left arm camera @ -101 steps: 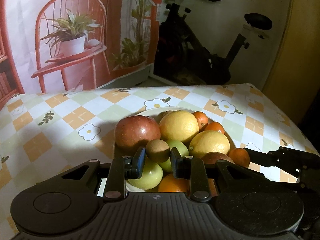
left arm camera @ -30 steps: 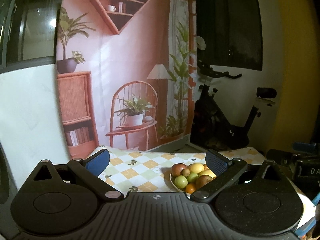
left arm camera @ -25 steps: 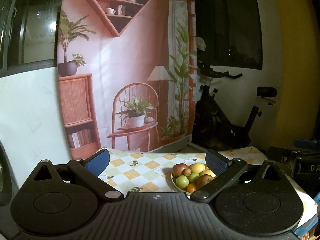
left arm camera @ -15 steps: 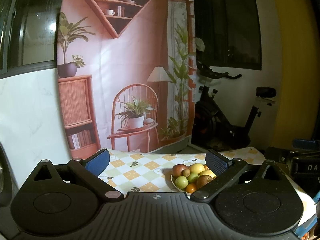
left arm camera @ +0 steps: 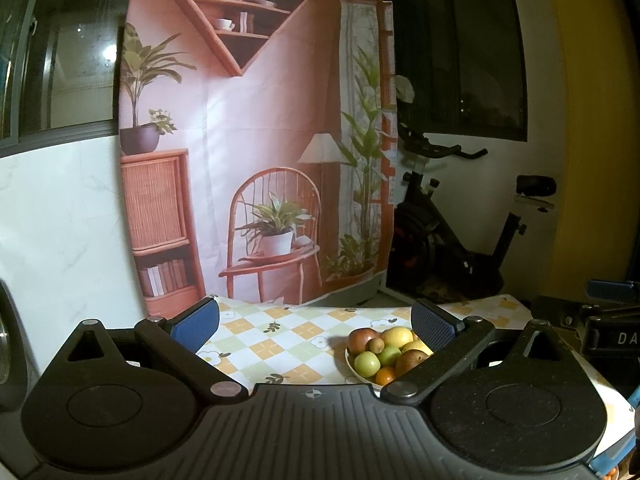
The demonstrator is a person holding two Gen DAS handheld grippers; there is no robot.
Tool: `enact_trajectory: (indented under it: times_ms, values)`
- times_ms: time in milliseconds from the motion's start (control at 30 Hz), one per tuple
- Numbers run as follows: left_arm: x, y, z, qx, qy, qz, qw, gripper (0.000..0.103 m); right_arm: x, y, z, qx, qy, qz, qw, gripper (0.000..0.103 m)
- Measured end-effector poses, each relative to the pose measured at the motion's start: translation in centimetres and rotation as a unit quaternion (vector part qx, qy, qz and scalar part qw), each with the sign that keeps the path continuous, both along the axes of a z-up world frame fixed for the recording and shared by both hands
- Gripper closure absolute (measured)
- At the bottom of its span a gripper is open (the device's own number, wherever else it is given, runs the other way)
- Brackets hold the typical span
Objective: Organize fruits
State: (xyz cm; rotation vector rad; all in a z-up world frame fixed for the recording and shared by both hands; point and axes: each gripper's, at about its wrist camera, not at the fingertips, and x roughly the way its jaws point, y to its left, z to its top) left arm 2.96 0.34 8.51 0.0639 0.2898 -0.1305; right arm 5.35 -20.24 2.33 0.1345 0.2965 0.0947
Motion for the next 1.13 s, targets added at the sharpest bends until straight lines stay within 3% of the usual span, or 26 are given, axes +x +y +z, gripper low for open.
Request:
enact_trajectory:
  times_ms: [1133]
  values:
    - [-0.34, -0.29, 0.02, -0.003, -0.003, 0.0, 1.0, 0.0, -0.06, 0.07, 0.21, -0.001, 0.001, 0.0, 1.0, 0.0]
